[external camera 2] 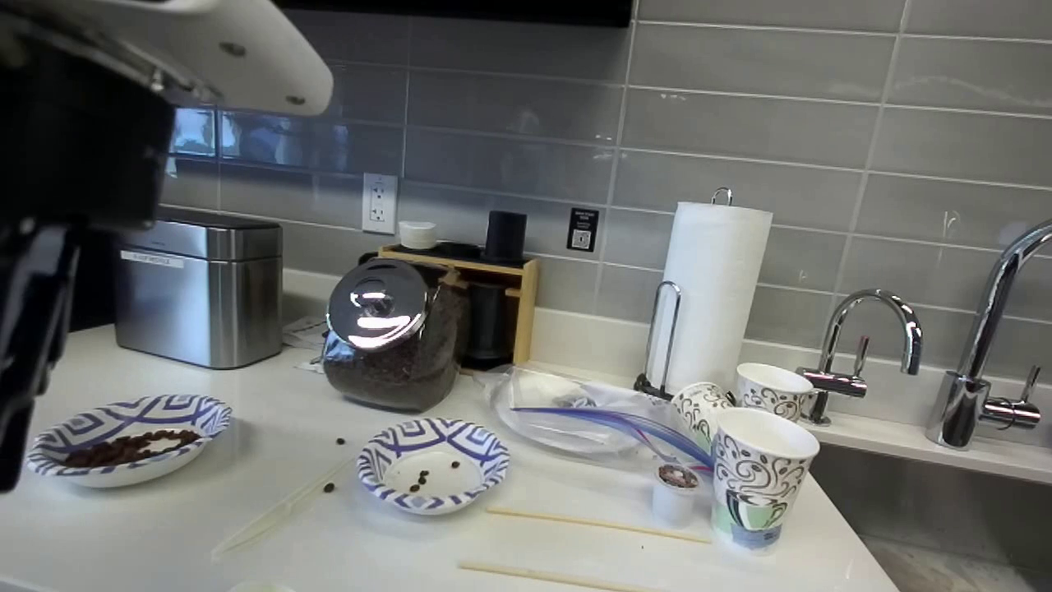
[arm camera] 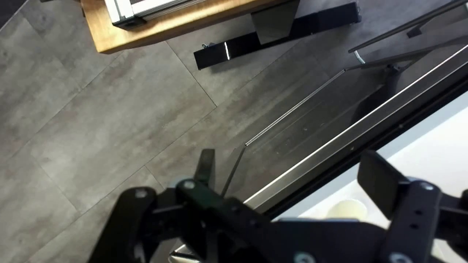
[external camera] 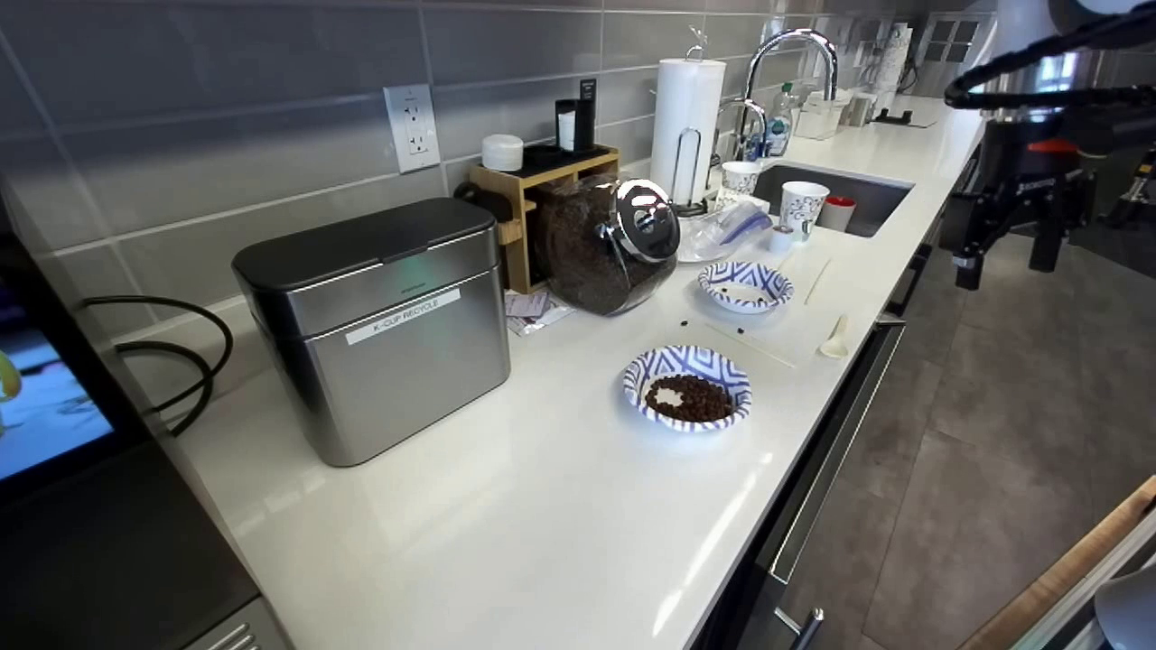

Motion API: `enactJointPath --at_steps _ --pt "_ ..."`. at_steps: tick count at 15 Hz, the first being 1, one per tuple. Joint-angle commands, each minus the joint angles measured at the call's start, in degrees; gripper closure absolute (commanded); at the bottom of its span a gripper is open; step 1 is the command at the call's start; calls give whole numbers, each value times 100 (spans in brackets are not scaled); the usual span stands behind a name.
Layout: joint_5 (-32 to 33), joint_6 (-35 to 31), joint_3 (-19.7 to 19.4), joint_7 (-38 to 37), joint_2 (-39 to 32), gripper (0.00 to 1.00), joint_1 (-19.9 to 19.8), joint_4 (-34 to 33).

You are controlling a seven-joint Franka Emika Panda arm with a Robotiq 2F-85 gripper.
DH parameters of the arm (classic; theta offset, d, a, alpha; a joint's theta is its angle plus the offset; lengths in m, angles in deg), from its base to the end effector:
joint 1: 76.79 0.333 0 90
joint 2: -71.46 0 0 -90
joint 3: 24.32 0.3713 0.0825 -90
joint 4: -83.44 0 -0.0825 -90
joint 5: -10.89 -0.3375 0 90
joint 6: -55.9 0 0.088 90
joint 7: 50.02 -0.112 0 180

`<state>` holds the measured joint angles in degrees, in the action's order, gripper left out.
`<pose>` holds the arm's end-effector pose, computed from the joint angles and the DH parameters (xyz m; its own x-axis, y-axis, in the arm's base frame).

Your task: Transfer a spoonful of contents from the left bowl into the right bowl

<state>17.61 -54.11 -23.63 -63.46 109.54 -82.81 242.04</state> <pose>0.2331 -0.0303 0.4502 0.9461 -0.2846 -0.1546 -0.2626 -0.9534 0.1482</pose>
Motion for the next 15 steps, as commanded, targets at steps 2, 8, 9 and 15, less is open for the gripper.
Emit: enactJointPath --at_steps 2,8,9,15 --pt "32 -215 -90 17 228 0 -203 307" --pt "40 -898 61 -900 -69 0 -536 165" --pt "-4 -1137 48 -1006 -165 0 -557 131" --pt "-93 -2376 249 -1608 -1076 0 -583 52"
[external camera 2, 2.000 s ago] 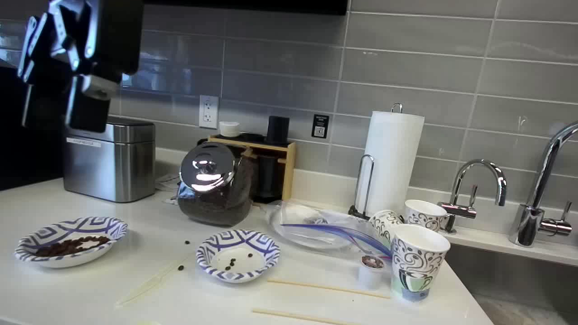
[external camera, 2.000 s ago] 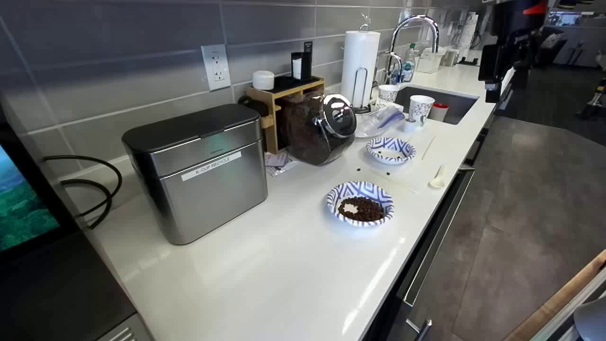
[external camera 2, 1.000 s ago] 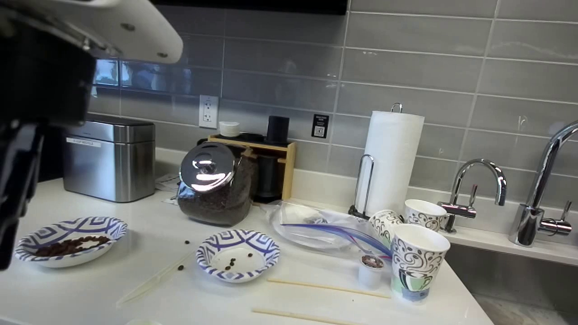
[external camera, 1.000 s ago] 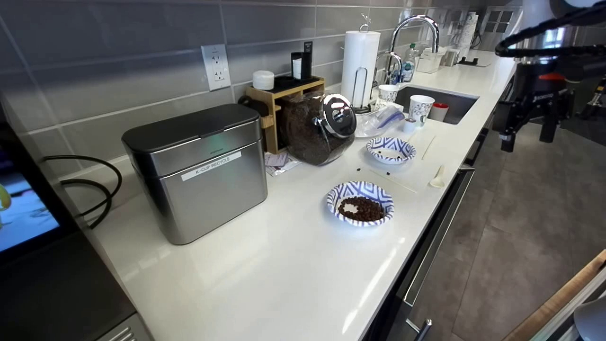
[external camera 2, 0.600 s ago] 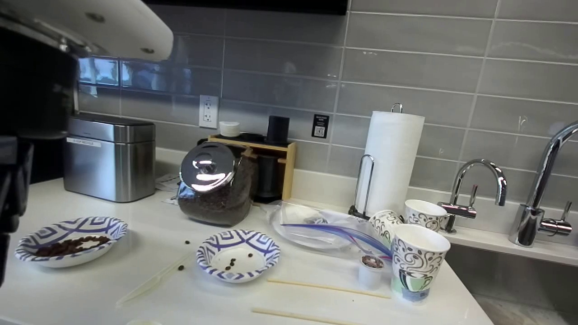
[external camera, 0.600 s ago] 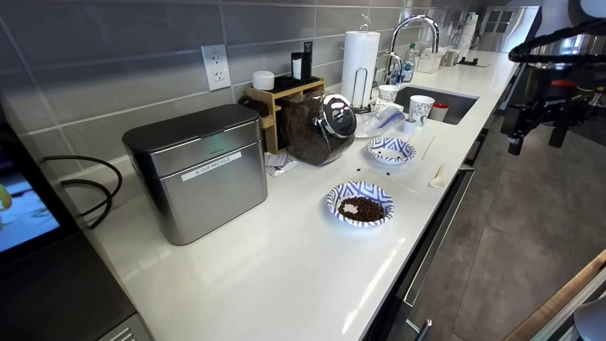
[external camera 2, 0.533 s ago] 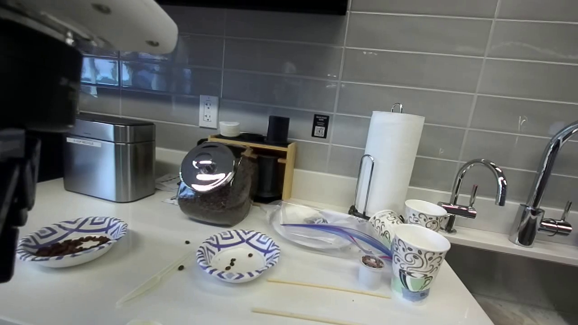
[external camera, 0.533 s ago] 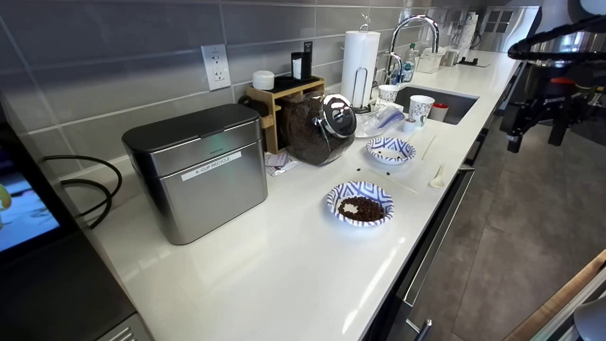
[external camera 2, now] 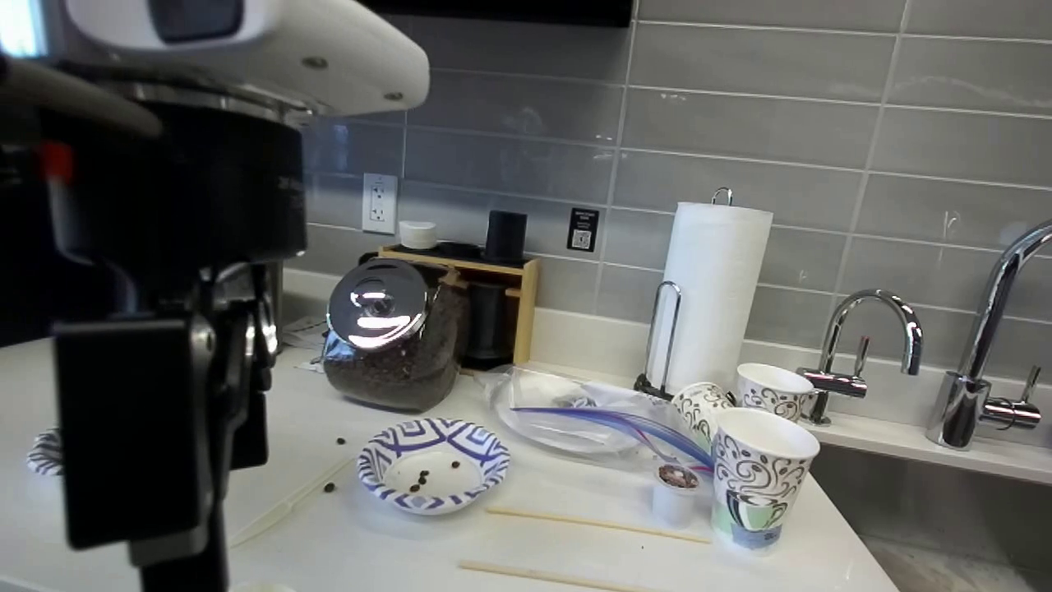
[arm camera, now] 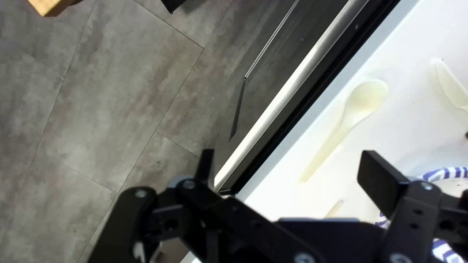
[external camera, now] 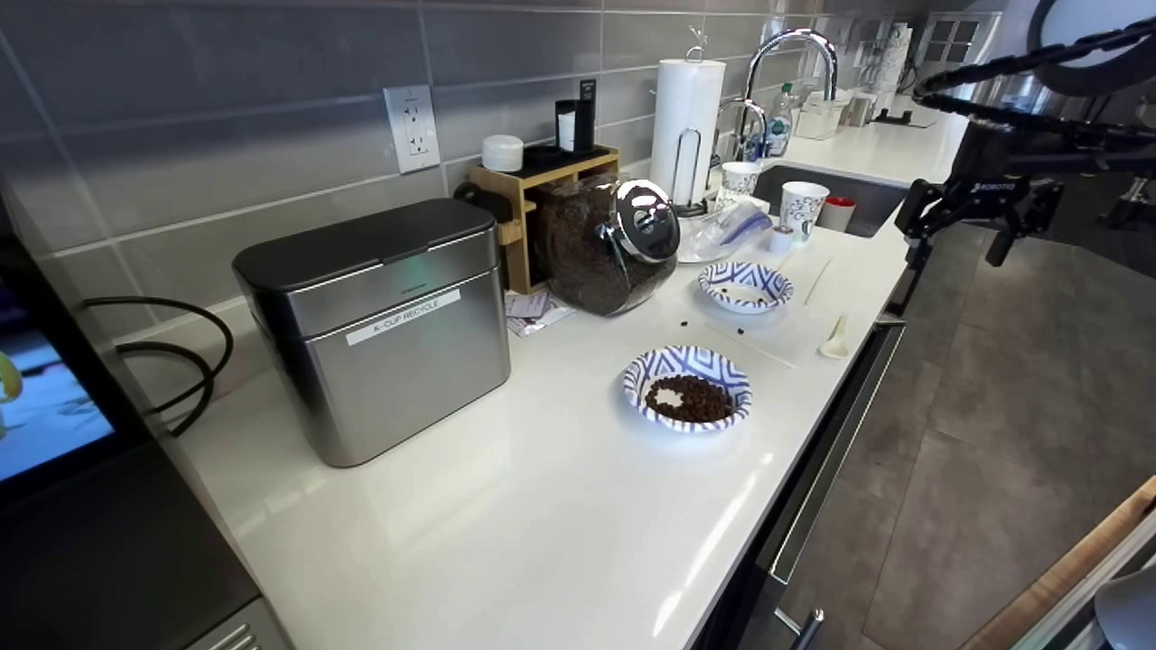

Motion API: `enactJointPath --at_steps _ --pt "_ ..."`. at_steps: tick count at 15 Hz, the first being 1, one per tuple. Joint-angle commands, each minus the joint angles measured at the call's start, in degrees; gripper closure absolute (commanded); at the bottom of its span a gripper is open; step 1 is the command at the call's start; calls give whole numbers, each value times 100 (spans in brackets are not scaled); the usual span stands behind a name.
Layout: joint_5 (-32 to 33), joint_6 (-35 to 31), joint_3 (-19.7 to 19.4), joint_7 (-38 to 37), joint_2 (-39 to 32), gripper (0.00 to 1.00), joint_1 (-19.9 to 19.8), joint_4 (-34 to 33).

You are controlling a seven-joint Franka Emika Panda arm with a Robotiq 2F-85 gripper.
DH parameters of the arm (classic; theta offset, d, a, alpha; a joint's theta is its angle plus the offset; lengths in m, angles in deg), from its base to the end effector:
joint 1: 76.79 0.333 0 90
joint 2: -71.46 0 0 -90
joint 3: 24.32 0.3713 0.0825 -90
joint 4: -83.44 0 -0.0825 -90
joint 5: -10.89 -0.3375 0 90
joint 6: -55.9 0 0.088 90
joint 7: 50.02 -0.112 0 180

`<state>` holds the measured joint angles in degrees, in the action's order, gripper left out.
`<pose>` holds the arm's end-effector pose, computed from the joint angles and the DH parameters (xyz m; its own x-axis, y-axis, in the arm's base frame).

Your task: Transfer a spoonful of contents from the left bowl into the right bowl

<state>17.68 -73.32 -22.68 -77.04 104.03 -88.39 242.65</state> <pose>0.2780 -0.0521 0.4473 0.8371 -0.5403 0.0858 -0.5463 -0.8337 0.0799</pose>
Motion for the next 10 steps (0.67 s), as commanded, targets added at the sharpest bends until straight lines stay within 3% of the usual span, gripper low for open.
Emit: enactJointPath --at_steps 1,10 --pt "-79 -613 197 -352 -675 0 -44 -12" --pt "-75 -2255 194 -488 -2029 0 47 -20"
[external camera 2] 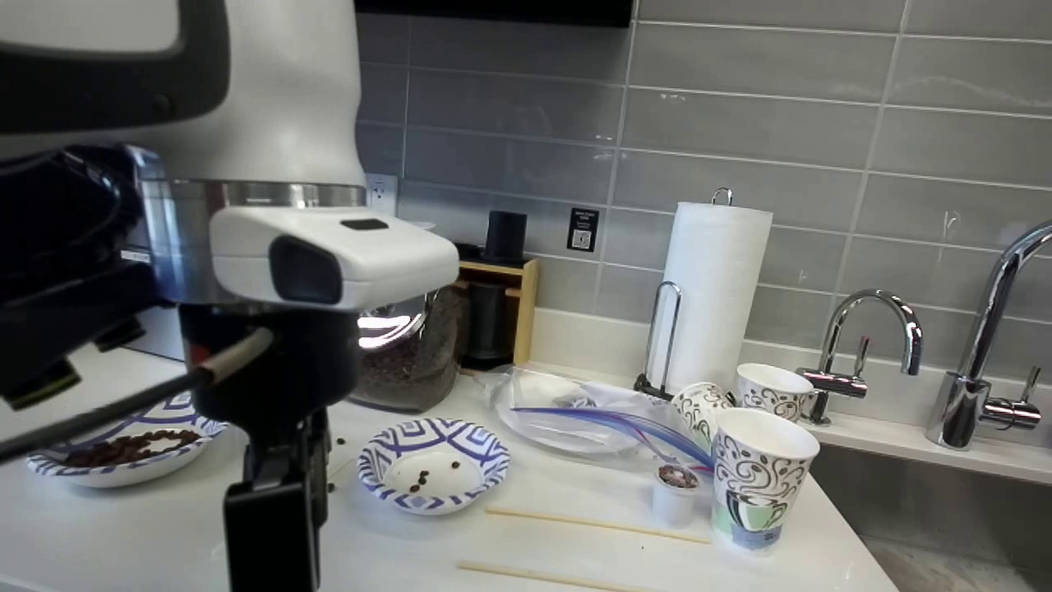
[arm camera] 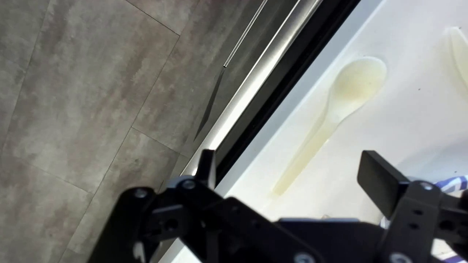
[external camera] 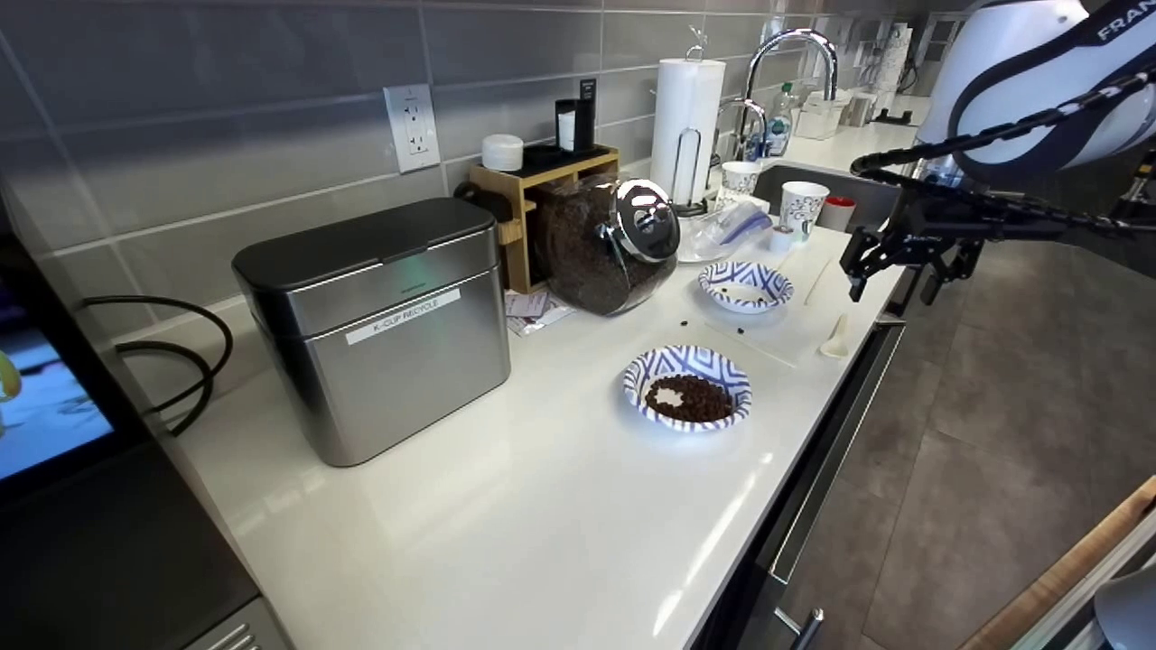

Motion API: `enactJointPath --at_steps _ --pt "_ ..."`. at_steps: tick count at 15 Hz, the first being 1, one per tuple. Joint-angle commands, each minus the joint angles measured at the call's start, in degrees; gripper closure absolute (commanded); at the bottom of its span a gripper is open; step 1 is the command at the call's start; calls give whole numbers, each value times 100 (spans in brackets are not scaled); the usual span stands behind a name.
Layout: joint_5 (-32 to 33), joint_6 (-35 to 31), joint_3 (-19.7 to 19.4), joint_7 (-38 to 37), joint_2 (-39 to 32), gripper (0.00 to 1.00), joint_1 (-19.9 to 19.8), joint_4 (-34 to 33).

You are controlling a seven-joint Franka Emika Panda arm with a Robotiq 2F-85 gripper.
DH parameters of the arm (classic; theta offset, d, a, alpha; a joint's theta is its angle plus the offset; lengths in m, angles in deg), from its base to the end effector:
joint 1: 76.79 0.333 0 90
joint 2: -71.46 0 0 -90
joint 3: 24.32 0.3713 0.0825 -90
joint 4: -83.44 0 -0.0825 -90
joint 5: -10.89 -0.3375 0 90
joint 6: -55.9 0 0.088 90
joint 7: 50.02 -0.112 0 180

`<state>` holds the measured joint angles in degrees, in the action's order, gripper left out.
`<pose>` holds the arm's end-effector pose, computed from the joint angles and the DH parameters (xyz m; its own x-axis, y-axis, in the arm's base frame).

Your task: Transfer a spoonful of contents from the left bowl into the right bowl

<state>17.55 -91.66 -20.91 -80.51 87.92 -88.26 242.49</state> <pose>0.3387 -0.0462 0.3903 0.8326 -0.5420 0.1140 -0.5485 -0.8354 0.0340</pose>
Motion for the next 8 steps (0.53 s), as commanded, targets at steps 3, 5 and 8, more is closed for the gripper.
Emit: enactJointPath --at_steps 3,5,8 --pt "-90 -708 -13 -171 -731 0 94 -11" --pt "-124 -857 -50 -183 -911 0 141 -20" --pt "-315 -1032 -110 -171 -1163 0 233 -114"
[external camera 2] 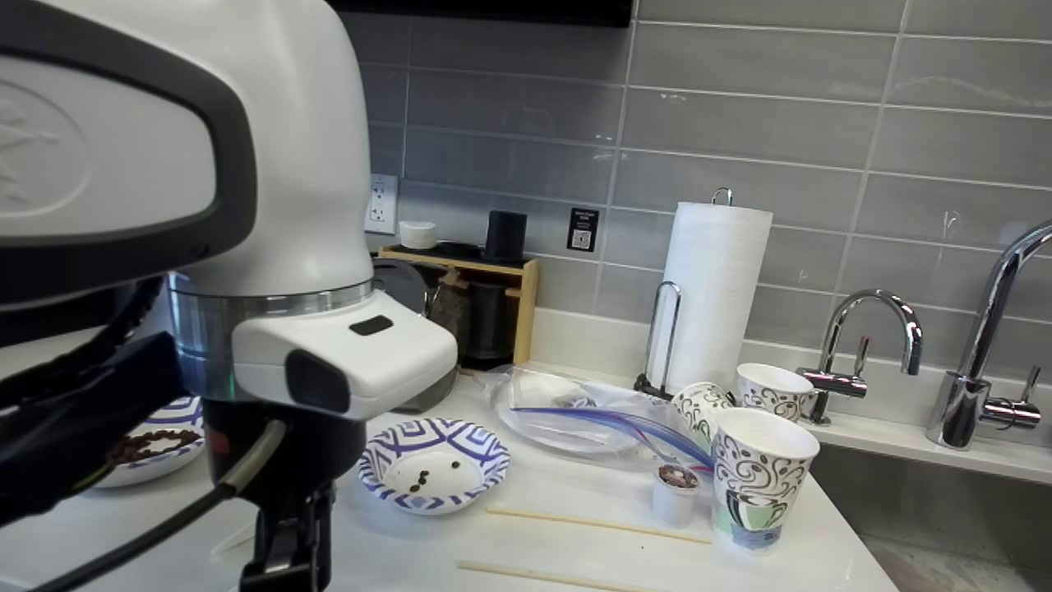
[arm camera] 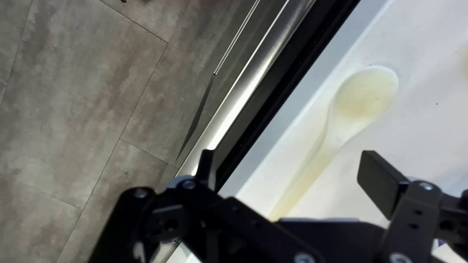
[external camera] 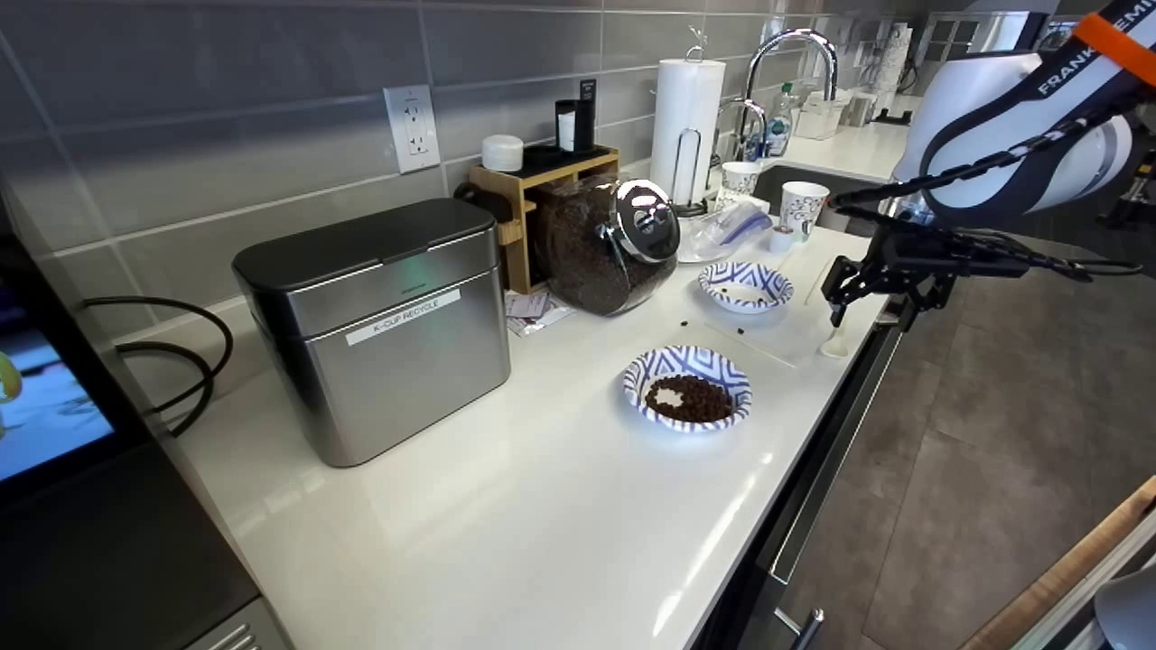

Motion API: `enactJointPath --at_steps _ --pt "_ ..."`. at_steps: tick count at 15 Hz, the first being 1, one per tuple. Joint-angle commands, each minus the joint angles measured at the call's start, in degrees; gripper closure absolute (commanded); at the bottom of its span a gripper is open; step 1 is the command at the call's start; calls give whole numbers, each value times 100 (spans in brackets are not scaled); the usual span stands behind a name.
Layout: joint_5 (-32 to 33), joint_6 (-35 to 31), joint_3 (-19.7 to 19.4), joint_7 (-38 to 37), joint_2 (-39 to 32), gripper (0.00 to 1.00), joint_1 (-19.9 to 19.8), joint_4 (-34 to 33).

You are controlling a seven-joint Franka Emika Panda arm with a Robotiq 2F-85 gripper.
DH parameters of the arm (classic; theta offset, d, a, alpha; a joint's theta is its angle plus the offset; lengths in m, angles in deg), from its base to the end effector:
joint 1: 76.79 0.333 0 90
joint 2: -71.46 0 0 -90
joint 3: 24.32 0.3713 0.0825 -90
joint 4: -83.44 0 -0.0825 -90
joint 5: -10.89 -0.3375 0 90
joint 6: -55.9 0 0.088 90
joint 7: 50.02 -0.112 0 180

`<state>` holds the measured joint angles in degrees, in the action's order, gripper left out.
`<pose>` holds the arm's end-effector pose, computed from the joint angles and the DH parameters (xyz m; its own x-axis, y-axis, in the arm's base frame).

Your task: Transfer a spoonful of contents from the left bowl into the right bowl

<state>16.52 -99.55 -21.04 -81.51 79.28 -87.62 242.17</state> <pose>0.3611 -0.0446 0.3524 0.8254 -0.5568 0.0938 -0.5598 -0.8286 0.0075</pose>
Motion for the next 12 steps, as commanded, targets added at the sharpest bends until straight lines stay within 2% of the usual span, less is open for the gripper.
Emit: enactJointPath --at_steps 1,5,10,11,12 --pt "-321 -271 -123 -16 -370 0 222 -125" --pt "-622 -227 -175 0 -552 0 398 -335" --pt "-668 -212 -232 -34 -729 1 514 -536" --pt "-666 -206 -245 -32 -756 3 537 -564" --pt "-648 -206 -258 -37 -783 12 557 -586"
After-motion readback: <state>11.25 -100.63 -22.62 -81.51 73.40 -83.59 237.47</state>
